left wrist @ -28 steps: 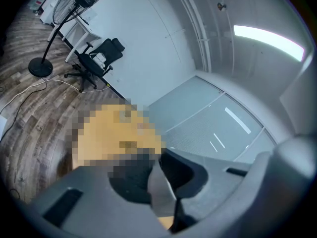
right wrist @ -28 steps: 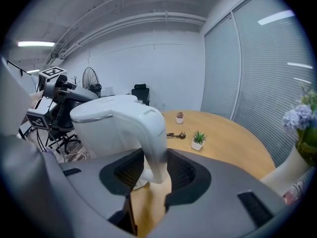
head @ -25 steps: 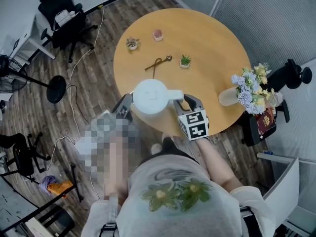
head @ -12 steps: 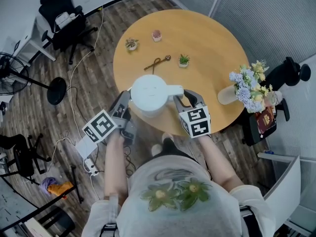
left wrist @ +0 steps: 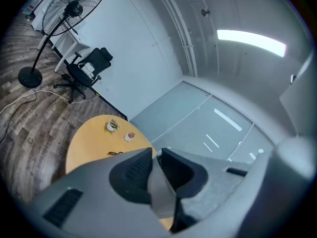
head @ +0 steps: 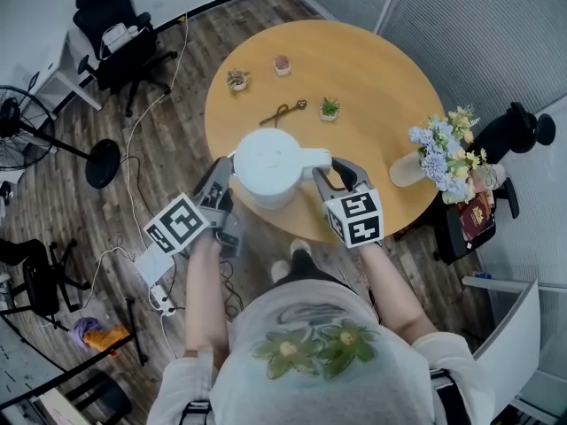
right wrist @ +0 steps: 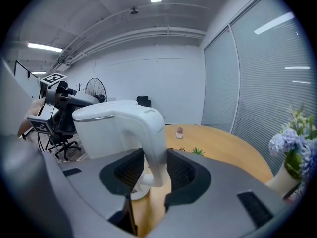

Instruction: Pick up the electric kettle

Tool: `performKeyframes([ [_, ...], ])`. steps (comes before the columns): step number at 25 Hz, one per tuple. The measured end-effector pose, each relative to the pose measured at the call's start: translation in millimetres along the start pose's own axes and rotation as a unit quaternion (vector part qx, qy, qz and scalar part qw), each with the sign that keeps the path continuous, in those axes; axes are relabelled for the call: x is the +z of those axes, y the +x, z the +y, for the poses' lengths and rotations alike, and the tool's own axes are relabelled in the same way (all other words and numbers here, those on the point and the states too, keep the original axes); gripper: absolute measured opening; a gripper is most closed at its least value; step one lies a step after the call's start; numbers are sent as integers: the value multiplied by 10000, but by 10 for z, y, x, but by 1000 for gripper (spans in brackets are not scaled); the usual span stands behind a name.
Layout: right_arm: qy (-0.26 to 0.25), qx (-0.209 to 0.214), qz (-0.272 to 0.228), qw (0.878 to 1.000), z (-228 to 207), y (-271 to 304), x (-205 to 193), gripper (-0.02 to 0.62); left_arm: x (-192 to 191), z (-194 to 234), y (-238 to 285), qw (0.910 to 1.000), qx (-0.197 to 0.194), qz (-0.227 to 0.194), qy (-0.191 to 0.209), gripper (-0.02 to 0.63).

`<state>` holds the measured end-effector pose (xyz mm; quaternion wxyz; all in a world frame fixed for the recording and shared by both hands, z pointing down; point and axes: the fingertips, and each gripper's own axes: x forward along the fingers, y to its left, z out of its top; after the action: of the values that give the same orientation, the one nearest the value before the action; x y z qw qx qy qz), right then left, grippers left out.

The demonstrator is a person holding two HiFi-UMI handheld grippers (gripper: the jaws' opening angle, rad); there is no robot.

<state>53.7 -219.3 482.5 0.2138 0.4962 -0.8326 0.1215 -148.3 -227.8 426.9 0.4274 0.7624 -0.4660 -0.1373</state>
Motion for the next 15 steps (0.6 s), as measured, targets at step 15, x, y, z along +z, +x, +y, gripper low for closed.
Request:
performKeyframes([
  [15,-47,12,-367,9993,74,-252,255,155,143,-252,-196,9992,-215,-280,165,63],
])
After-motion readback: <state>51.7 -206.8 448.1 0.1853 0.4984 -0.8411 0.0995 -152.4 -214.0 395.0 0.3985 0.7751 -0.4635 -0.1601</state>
